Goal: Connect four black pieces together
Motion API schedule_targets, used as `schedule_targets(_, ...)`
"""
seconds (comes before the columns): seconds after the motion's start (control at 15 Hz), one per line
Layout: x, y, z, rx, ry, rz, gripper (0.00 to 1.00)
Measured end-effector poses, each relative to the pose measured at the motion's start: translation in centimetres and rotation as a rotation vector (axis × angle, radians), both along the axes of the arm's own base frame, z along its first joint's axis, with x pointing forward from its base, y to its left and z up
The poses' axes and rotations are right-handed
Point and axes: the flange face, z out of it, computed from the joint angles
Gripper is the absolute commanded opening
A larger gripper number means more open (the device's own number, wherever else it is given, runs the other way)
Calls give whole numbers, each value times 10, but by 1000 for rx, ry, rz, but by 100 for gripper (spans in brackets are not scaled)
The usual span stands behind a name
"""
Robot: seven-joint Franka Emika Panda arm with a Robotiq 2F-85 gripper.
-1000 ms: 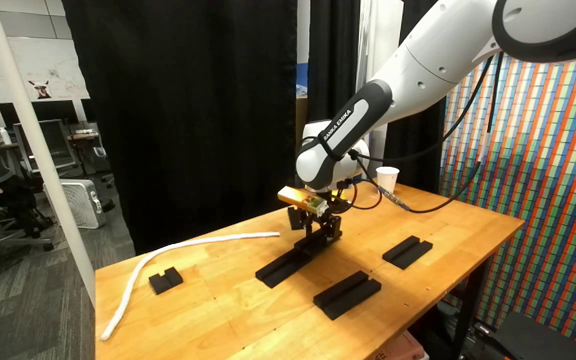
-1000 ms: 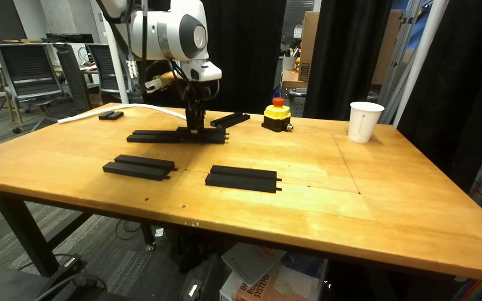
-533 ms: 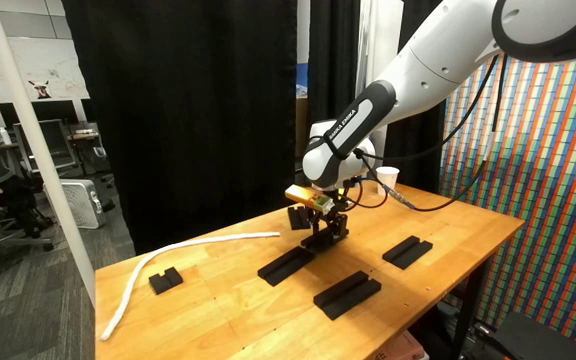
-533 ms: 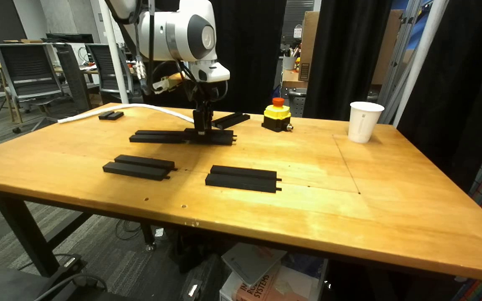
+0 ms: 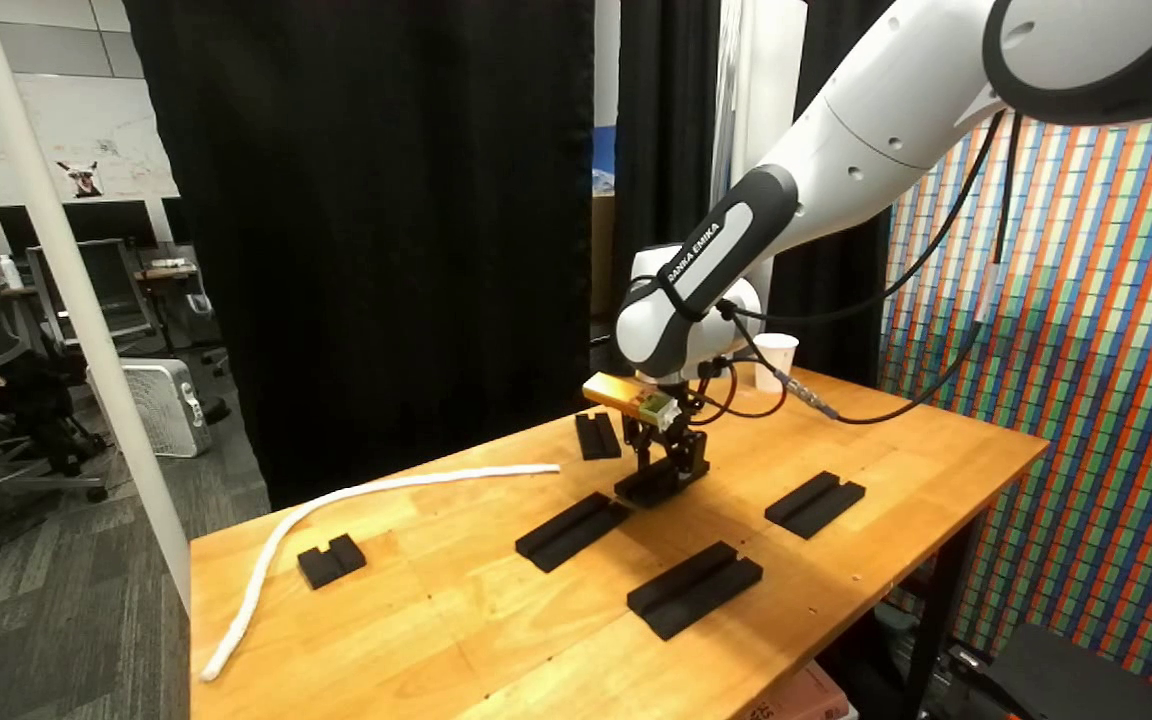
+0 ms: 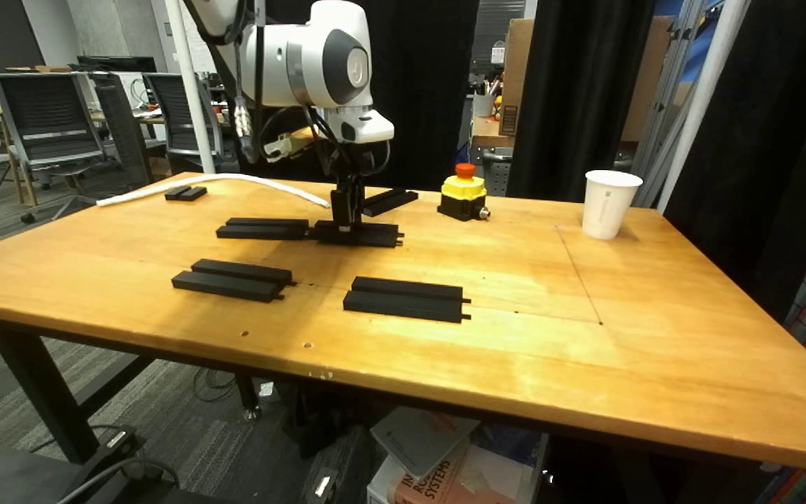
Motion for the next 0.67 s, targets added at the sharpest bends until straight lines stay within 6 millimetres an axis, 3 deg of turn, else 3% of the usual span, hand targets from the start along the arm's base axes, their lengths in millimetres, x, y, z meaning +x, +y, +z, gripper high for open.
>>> schedule_targets(0.67, 4, 5, 4, 5, -31, 39, 45)
